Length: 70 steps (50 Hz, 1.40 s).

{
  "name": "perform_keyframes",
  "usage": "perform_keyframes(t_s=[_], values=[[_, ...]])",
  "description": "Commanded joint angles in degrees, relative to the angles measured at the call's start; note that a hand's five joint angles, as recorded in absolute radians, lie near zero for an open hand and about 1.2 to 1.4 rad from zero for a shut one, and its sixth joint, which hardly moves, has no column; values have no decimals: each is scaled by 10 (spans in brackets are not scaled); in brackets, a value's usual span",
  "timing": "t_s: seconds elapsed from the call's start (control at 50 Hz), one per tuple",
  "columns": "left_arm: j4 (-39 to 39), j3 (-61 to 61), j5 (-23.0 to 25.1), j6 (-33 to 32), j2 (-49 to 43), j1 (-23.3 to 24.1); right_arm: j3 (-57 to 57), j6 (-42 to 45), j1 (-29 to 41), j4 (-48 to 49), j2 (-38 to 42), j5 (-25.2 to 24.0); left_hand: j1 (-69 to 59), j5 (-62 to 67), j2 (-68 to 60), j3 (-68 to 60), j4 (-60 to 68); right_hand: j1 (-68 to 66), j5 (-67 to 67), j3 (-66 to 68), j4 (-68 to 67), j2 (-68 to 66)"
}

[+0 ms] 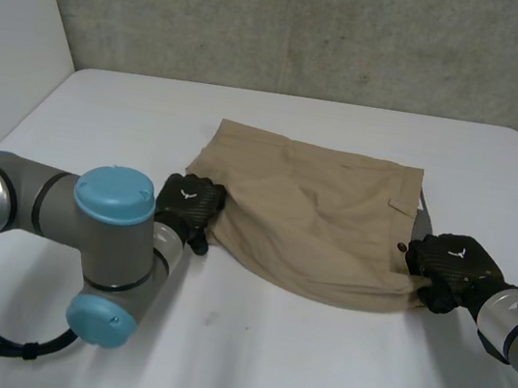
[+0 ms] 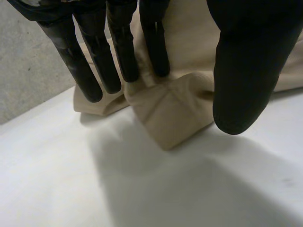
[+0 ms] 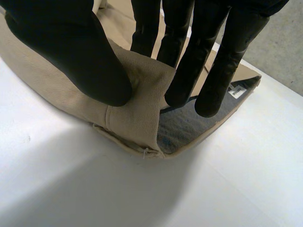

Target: Fold the shorts.

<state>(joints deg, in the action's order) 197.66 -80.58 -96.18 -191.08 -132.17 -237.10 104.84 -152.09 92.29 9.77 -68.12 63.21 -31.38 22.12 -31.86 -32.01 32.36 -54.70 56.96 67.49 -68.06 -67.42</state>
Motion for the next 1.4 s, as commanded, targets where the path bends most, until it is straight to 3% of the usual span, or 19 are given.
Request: perform_keyframes(t_s=[0.02, 0.06, 0.16, 0.26, 0.44, 0.68, 0.8, 0.88, 0.98, 1.12, 1.28, 1.4], values=[[27, 14, 0, -33, -26, -8, 0, 0, 0, 0, 1, 0, -108, 100, -103, -102, 98, -253, 130, 125, -119, -126], [35, 15, 1, -34, -29, -12, -1, 0, 0, 0, 2, 0, -146, 139, -142, -140, 137, -253, 130, 125, -119, -126], [55, 12, 2, -31, -29, -27, -3, 1, 0, 0, 2, 2, -486, 478, -481, -479, 476, -253, 130, 125, -119, -126], [48, 1, 2, -27, 5, -31, -3, 1, 1, -5, -3, 6, -486, 479, -481, -480, 476, -253, 130, 125, -119, -126], [-10, -119, 8, -38, 202, -26, -3, 6, 31, -55, -52, 45, -486, 479, -481, -480, 476, -253, 130, 125, -119, -126], [-258, -244, 41, -124, 433, -32, 12, 83, 37, -200, -178, 87, -486, 479, -481, -480, 476, -253, 130, 125, -119, -126], [-392, -255, 50, -124, 528, -15, 25, 193, 33, -369, -276, 92, -486, 479, -481, -480, 476, -253, 130, 125, -119, -126], [-488, -246, 107, -123, 594, -1, 15, 238, 30, -455, -324, 78, -486, 479, -481, -480, 476, -253, 130, 125, -119, -126], [-520, -241, 171, -122, 630, -7, -1, 257, 30, -484, -356, 67, -486, 479, -481, -480, 476, -253, 130, 125, -119, -126], [-483, -249, 191, -123, 599, -59, 2, 259, 26, -467, -332, 54, -486, 479, -481, -480, 476, -253, 130, 125, -119, -126], [-310, -195, 187, -130, 424, -78, -42, 234, 32, -352, -164, 54, -486, 479, -481, -480, 476, -253, 130, 125, -119, -126], [-220, -75, 182, -129, 274, -80, -129, 134, 54, -266, -59, 89, -486, 479, -481, -480, 476, -253, 130, 125, -119, -126]])
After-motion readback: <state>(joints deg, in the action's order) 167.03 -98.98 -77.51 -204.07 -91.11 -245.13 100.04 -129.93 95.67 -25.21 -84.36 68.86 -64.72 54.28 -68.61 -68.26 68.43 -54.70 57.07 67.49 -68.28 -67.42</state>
